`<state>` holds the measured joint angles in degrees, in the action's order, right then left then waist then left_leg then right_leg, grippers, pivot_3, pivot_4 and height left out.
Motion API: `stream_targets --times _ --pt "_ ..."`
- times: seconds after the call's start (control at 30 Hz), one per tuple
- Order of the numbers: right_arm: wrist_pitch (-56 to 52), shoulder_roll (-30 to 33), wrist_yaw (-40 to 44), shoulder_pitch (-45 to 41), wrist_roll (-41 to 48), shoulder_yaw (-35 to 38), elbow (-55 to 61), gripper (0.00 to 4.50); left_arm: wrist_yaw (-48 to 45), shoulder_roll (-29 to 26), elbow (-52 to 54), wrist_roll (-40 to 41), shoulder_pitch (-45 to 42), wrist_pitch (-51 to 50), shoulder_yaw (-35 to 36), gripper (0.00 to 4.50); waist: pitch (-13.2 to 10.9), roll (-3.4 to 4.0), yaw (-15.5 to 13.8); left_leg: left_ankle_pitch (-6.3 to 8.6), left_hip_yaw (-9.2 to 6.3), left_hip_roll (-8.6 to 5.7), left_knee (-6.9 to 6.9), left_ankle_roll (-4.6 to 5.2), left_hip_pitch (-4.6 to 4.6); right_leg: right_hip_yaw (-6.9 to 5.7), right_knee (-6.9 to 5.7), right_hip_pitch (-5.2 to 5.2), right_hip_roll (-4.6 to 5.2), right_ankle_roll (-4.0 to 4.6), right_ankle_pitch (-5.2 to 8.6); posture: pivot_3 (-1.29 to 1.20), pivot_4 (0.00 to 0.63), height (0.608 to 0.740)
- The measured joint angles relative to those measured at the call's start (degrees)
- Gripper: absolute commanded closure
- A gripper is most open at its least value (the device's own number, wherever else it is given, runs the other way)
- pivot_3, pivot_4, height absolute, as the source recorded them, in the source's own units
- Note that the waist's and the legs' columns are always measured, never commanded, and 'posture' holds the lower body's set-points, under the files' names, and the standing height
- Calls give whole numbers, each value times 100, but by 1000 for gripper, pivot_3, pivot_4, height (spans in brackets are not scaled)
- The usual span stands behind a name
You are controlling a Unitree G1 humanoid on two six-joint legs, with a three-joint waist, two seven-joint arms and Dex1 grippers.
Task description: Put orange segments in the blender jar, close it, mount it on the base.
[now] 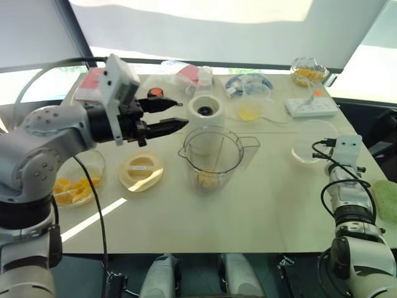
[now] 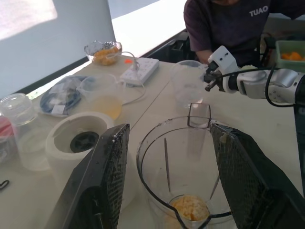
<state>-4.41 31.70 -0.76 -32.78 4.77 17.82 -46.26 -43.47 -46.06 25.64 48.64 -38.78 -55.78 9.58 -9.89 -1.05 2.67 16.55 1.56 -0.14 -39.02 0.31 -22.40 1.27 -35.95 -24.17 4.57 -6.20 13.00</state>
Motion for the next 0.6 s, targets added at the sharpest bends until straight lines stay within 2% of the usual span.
stream_targets --times 0.17,0.27,0.6 --pt "-121 180 463 -72 281 70 817 4453 -343 -283 -245 95 81 1 79 1727 -28 30 -11 0 1 0 0 0 -3 0 -3 -5 0 -4 -1 0 150 740" --pt "-367 562 820 -294 333 60 1400 4453 -587 -445 -475 82 97 26 78 1727 -42 34 -16 0 0 0 1 0 -5 -1 -3 -8 0 -4 -1 0 150 740" --pt "-1887 1420 2145 -554 737 -194 4176 4453 -1146 -564 -1018 -323 287 541 -33 1727 -57 30 -22 1 0 7 9 1 -8 -5 -3 -17 -1 -4 2 0 150 740"
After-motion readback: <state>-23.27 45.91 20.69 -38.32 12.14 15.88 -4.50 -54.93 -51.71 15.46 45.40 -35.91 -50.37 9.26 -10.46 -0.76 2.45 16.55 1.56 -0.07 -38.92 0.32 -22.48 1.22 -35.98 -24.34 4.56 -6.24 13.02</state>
